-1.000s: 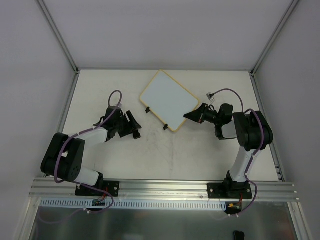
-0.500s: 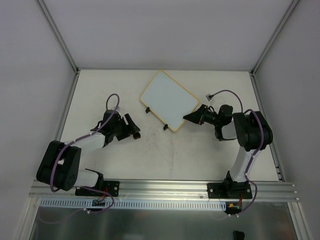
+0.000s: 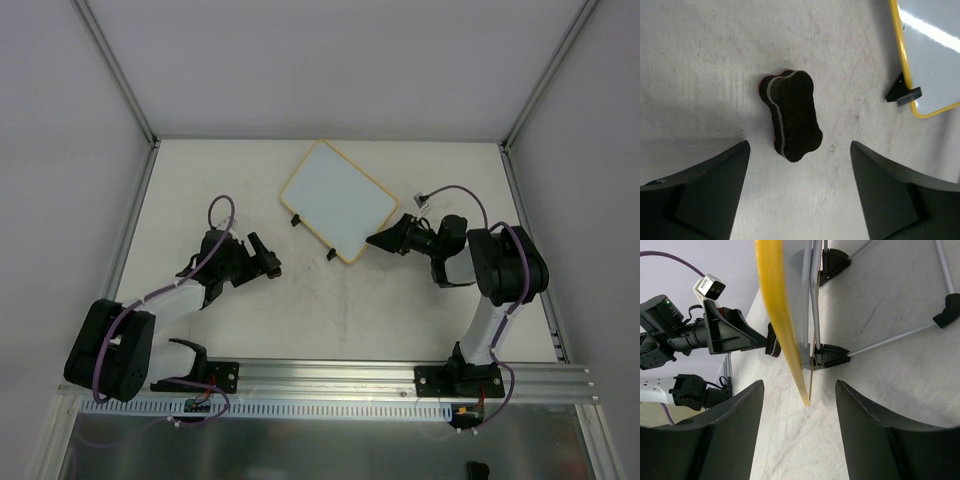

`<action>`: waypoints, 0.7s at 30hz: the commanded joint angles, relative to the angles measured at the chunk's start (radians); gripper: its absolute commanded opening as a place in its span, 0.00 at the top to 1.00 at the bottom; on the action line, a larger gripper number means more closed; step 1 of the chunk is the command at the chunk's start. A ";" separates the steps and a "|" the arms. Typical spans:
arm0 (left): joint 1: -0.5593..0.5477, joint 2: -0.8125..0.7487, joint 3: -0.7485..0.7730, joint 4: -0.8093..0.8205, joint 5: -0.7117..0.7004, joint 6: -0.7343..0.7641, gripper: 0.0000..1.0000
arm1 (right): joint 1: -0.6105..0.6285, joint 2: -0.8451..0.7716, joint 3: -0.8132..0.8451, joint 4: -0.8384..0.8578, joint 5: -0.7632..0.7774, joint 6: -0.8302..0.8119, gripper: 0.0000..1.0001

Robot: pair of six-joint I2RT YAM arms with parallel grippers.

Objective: Erase the whiteboard

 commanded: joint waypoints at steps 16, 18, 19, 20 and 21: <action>0.006 -0.234 -0.233 0.158 0.022 0.015 0.01 | -0.008 -0.325 -0.284 0.234 0.205 -0.185 0.24; 0.006 -0.297 -0.259 0.175 0.017 0.012 0.01 | -0.005 -0.380 -0.341 0.234 0.280 -0.194 0.21; 0.006 -0.320 -0.271 0.184 0.012 0.011 0.01 | 0.000 -0.435 -0.400 0.234 0.299 -0.199 0.21; 0.004 -0.364 -0.297 0.198 0.008 0.005 0.01 | 0.006 -0.464 -0.427 0.234 0.319 -0.202 0.21; 0.004 -0.384 -0.309 0.201 0.005 0.003 0.01 | 0.009 -0.492 -0.453 0.231 0.368 -0.203 0.20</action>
